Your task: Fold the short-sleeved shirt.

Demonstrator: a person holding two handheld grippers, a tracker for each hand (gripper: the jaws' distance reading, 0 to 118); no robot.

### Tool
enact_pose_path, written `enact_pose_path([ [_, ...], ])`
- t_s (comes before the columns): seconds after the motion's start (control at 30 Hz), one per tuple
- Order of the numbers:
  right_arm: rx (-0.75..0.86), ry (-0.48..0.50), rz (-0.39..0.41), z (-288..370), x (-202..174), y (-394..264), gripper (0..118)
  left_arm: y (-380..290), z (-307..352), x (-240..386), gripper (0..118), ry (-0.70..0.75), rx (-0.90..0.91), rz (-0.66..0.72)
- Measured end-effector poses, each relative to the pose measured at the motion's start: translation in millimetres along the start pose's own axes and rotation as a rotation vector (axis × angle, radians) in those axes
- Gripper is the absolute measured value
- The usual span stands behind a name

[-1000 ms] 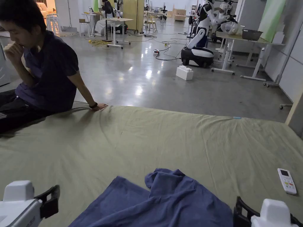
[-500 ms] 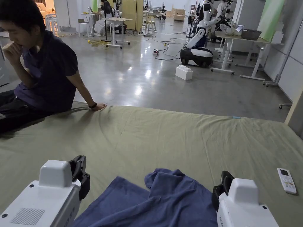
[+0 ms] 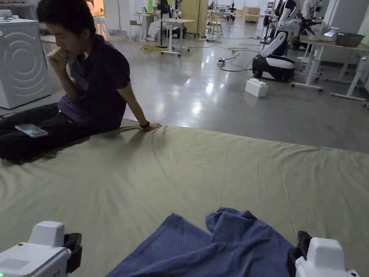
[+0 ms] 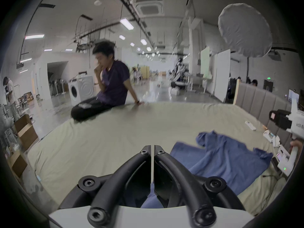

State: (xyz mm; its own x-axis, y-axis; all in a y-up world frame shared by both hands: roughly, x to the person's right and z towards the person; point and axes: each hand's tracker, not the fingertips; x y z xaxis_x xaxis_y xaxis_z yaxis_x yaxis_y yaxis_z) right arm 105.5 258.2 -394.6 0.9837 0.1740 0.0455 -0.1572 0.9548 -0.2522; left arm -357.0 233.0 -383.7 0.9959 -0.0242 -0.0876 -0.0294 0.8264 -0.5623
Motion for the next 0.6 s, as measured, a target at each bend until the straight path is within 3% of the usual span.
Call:
enact_pose_path([
  [0.17,-0.068,0.022,-0.011,-12.3,-6.8,-12.2,0,-25.2,-38.3,-24.0,3,0.001,-0.262,0.116],
  [0.27,-0.095,0.033,-0.01,-15.2,-11.4,-17.4,0,-42.8,-50.2,-29.6,29,0.002,-0.313,0.197],
  [0.3,-0.107,0.036,-0.007,-16.4,-12.4,-19.4,0,-48.1,-54.2,-29.9,49,0.002,-0.323,0.209],
  [0.37,-0.127,0.042,0.002,-19.3,-14.1,-23.5,0,-58.1,-63.6,-29.6,67,0.002,-0.353,0.222],
  [0.6,-0.175,0.054,0.008,-21.8,-15.7,-28.6,0,-81.3,-98.2,-33.0,68,0.043,-0.431,0.211],
])
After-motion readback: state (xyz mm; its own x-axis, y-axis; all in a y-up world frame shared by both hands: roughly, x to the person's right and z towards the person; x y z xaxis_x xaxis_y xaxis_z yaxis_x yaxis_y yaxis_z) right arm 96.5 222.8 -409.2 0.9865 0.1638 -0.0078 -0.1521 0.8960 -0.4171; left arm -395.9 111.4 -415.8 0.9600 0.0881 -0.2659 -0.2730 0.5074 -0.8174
